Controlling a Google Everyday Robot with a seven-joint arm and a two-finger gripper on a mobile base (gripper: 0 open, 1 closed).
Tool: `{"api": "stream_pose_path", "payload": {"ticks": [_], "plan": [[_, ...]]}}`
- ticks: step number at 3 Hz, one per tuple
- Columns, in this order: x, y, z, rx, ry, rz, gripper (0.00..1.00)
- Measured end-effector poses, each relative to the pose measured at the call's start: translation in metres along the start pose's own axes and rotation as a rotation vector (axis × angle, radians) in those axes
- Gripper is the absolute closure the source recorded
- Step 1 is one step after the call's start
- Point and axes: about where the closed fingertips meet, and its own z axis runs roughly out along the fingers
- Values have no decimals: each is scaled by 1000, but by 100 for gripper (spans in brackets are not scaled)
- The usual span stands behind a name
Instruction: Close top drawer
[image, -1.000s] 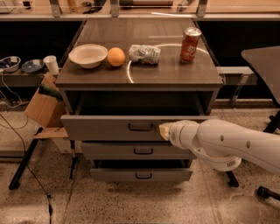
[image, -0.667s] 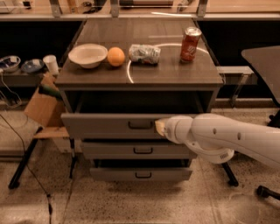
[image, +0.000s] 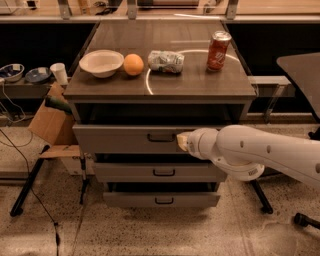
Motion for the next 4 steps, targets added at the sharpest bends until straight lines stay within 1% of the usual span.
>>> {"api": "stream_pose_path", "payload": {"ticks": [1, 2, 3, 4], "plan": [[-10, -4, 14, 3, 2, -10, 100], [-9, -3, 13, 3, 2, -10, 100], [-15, -7, 21, 9, 5, -13, 100], [-16, -8, 23, 10, 6, -14, 100]]}}
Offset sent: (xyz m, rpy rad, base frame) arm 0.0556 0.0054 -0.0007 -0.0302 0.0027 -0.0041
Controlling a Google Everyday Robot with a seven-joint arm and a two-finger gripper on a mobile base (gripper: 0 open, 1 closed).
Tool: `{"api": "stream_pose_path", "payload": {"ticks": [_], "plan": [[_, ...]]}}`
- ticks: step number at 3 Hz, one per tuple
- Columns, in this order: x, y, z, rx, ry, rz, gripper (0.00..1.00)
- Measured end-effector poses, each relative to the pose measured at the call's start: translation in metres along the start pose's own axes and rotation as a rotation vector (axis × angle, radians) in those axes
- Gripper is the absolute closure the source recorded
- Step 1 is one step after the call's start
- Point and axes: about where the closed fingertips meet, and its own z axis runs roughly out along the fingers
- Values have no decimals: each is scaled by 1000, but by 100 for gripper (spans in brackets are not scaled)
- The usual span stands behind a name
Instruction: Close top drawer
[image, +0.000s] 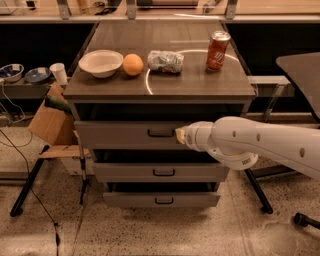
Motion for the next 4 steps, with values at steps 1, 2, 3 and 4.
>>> {"api": "stream_pose_path", "payload": {"ticks": [1, 2, 3, 4], "plan": [[-3, -1, 5, 5, 5, -2, 100], [-2, -2, 5, 7, 6, -1, 100], [1, -9, 5, 15, 11, 8, 100], [3, -11, 4, 17, 13, 12, 100]]}}
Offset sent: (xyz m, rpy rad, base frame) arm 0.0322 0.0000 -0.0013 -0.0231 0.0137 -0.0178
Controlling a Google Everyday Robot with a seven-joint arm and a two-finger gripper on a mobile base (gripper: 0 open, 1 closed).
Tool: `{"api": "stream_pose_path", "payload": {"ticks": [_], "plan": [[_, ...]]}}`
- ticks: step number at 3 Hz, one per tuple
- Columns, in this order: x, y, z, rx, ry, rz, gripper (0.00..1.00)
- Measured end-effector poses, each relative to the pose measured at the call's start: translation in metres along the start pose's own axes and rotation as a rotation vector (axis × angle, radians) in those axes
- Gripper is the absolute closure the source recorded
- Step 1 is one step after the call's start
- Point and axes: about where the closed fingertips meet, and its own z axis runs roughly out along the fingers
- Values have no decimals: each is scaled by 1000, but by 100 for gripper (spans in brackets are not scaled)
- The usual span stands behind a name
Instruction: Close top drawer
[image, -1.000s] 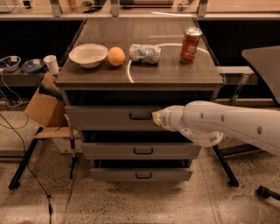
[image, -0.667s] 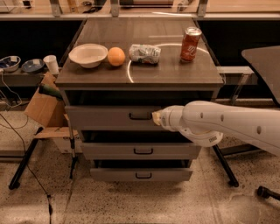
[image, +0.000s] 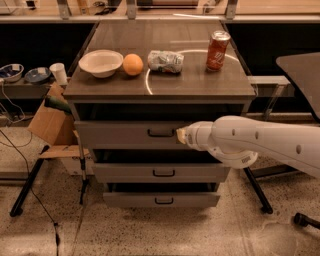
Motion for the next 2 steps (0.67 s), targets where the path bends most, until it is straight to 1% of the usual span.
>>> {"api": "stream_pose_path", "payload": {"ticks": [1, 2], "plan": [[5, -11, -2, 8, 6, 17, 100], [10, -15, -6, 5, 11, 27, 100]]}}
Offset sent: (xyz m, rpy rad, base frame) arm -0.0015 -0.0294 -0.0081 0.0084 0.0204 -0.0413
